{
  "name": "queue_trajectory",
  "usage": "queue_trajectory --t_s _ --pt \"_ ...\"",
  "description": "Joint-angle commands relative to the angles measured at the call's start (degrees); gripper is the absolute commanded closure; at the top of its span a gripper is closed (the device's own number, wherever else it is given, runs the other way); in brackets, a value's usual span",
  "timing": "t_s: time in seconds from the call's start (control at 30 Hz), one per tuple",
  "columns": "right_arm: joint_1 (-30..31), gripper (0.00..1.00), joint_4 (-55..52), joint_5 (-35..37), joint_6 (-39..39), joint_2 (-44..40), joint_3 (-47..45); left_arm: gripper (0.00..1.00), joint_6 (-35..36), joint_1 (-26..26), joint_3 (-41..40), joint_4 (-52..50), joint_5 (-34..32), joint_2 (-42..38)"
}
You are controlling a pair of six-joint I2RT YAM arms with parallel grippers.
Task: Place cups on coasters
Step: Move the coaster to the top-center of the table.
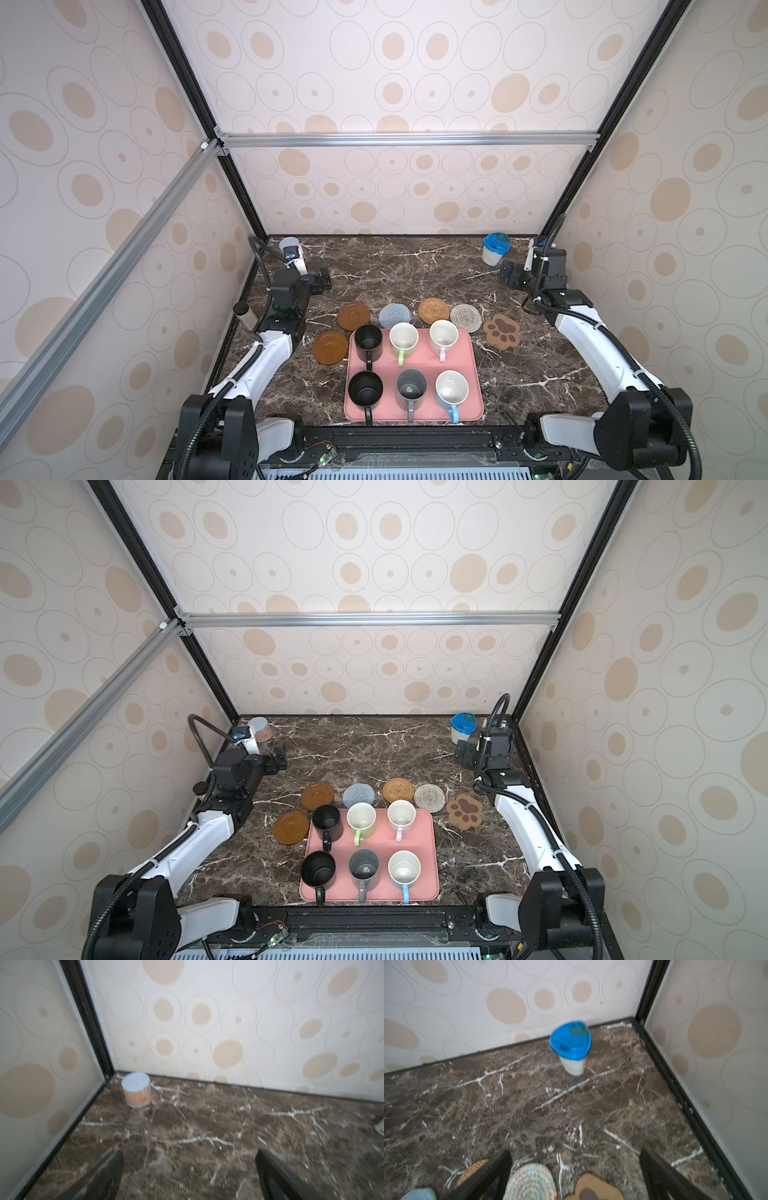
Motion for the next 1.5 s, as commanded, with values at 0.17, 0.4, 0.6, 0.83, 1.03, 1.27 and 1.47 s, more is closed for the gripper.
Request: queue_trajectory --t_s 0.17,0.4,0.6,0.83,1.03,1.27,1.47 --pt "0.53 0.0 -16.82 -11.34 6.25 -0.47 0.79 0.0 -10.99 -3.34 4.19 -17.85 8.62 5.66" --pt "0.62 0.0 -17.65 -18.27 5.47 -0.22 -0.89 0.0 -15.79 -5.68 2.86 -18.36 11.81 8.53" --pt "0.58 0.0 -17.48 -21.71 5.72 0.98 -1.35 0.0 -17.54 -7.9 3.39 -18.55 13.32 11.98" --pt "0.76 0.0 -18.55 -23.22 5.46 1.21 -1.59 0.0 -17.9 -9.89 6.63 -22.34 13.93 17.78" --pt "0.91 0.0 -19.37 -23.32 5.3 1.12 -1.84 0.0 -19.07 -11.11 9.09 -21.81 15.73 21.83" --pt "0.88 0.0 -20.25 -22.61 5.38 1.19 -1.55 0.0 -19.61 -12.02 12.52 -22.68 16.71 26.39" --pt "0.84 0.0 -20.96 -21.92 5.54 1.28 -1.32 0.0 -20.23 -12.76 13.98 -23.46 17.72 29.46"
